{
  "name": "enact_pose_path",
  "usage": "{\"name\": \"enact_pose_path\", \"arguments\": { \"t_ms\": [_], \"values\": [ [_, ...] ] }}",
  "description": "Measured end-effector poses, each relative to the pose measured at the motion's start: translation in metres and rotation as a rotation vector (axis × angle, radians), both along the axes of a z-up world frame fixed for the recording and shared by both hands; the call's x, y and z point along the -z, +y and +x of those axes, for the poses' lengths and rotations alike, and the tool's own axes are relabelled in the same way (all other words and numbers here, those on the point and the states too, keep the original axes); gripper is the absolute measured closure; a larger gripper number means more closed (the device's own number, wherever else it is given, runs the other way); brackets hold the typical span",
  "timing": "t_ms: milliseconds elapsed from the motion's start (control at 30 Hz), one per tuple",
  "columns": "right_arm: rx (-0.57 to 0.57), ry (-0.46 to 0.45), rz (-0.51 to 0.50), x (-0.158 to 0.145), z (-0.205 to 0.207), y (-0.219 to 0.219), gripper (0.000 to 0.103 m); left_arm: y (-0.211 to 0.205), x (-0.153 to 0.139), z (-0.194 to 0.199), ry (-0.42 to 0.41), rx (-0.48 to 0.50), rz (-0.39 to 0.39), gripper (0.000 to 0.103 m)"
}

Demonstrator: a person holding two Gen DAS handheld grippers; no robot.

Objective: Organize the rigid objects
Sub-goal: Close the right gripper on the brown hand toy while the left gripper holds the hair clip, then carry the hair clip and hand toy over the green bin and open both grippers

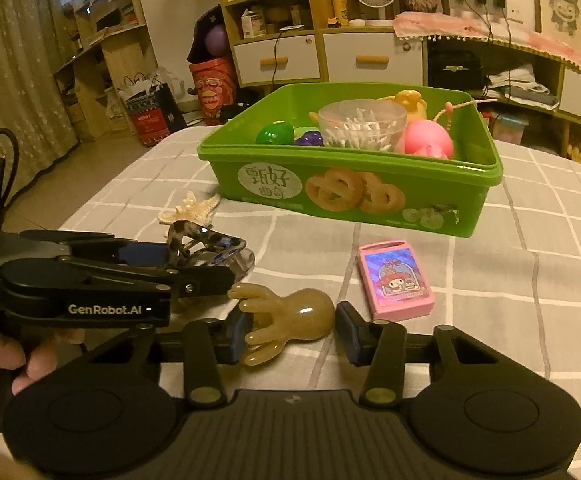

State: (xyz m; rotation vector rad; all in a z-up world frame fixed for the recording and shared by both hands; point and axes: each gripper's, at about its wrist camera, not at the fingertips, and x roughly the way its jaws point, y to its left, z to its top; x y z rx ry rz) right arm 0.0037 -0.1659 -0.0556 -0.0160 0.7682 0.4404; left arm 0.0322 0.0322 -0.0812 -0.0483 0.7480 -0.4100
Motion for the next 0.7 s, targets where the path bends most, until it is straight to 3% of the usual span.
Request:
{"name": "enact_pose_path", "arguments": {
  "t_ms": [167,267,333,700],
  "values": [
    [0.005,0.011,0.011,0.000,0.002,0.000,0.087,0.000,-0.004,0.000,0.005,-0.007,-0.008,0.041],
    [0.009,0.010,0.019,-0.002,0.003,0.000,0.103,0.000,-0.007,0.001,0.007,-0.013,-0.019,0.042],
    [0.015,0.021,0.025,-0.003,0.004,-0.002,0.103,0.000,-0.009,0.002,0.007,-0.015,-0.019,0.048],
    [0.048,-0.002,0.065,-0.015,0.007,-0.008,0.103,0.003,-0.026,0.003,-0.016,-0.032,-0.053,0.049]
  ]
}}
